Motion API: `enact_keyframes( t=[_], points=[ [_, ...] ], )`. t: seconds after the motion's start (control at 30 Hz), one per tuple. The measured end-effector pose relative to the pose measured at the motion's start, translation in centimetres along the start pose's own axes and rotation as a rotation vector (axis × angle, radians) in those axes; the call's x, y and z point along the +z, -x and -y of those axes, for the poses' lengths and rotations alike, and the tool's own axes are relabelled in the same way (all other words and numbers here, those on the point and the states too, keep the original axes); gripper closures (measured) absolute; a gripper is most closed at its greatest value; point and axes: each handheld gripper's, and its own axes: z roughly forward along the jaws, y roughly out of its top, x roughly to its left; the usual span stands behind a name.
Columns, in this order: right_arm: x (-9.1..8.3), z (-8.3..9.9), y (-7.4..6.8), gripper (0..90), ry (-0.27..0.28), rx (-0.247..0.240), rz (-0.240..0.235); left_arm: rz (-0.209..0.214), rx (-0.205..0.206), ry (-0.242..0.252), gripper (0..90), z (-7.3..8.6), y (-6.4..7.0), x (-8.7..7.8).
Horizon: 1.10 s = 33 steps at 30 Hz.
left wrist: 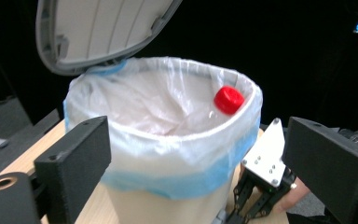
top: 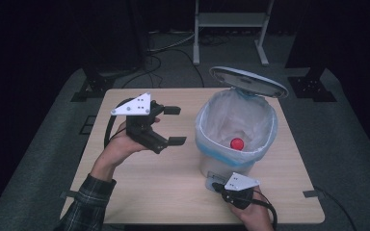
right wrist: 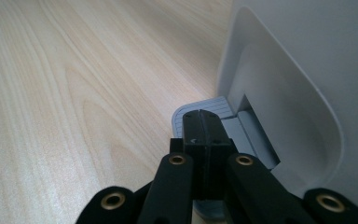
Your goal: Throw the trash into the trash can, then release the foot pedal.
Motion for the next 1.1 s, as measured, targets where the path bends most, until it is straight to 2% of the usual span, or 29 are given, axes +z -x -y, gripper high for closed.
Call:
enact_keyframes(
  t=[0.37, 0.47, 0.5, 0.6, 0.7, 0.87, 0.97, 1.1],
  points=[
    [0.0, 0.0, 0.1, 89.7, 0.011, 0.002, -0.006, -0.102, -0.039, -0.040, 2.6, 3.4, 1.3, -2.4],
    [-0.3, 0.0, 0.2, 89.4, 0.010, 0.023, -0.022, -0.121, -0.046, -0.055, 2.6, 4.6, 1.8, -2.7],
    [-0.4, -0.1, 0.2, 88.1, 0.005, 0.021, -0.023, -0.125, -0.058, -0.057, 2.6, 5.4, 2.1, -2.9],
    [-0.6, -0.3, 0.2, 87.4, 0.004, 0.022, -0.024, -0.137, -0.060, -0.070, 2.6, 6.2, 2.3, -3.0],
    [-1.0, -0.5, 0.1, 86.3, 0.024, 0.032, -0.034, -0.160, -0.064, -0.093, 2.6, 7.5, 2.8, -3.1],
    [-1.9, -1.0, -0.1, 83.2, 0.061, 0.019, -0.042, -0.177, -0.077, -0.119, 2.4, 9.1, 3.4, -3.2],
    [-2.2, -1.0, -0.3, 81.1, 0.070, 0.026, -0.053, -0.185, -0.094, -0.121, 2.4, 10.0, 3.8, -3.4],
    [-2.7, -0.6, -0.2, 79.2, 0.074, 0.041, -0.062, -0.204, -0.102, -0.146, 2.3, 11.2, 4.3, -3.6]
  ],
)
